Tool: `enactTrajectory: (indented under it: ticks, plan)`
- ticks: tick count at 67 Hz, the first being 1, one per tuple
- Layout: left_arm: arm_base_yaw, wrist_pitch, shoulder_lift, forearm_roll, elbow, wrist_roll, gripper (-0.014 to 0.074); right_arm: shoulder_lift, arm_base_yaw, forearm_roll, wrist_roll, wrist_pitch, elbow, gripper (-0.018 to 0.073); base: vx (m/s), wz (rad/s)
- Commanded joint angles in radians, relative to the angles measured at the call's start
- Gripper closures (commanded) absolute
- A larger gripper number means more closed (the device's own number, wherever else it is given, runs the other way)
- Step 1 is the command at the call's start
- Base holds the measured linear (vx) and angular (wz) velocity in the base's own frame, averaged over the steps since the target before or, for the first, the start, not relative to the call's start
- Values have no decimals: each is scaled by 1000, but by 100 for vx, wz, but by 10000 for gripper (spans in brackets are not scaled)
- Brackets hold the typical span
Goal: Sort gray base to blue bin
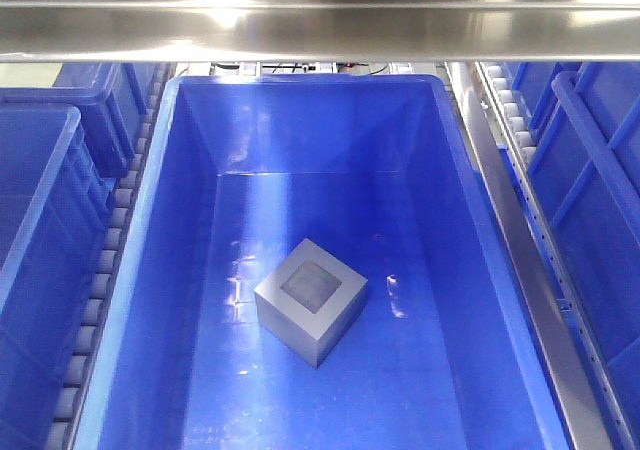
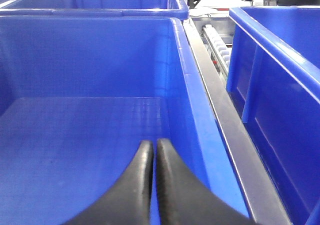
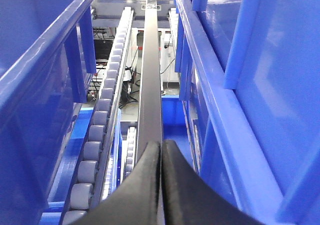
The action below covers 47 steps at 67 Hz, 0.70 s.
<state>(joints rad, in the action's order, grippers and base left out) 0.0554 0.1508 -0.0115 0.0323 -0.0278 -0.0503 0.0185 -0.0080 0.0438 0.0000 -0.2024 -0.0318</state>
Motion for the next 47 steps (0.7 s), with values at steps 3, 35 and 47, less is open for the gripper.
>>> enactTrajectory:
  ticks: [3, 35, 47]
  plan:
    - [3, -71, -16, -11, 12, 3, 603, 8, 2, 9, -12, 76, -5, 564, 0, 0]
    - [3, -71, -16, -11, 12, 3, 603, 8, 2, 9, -12, 76, -5, 564, 0, 0]
    - [3, -71, -16, -11, 12, 3, 603, 8, 2, 9, -12, 76, -5, 564, 0, 0]
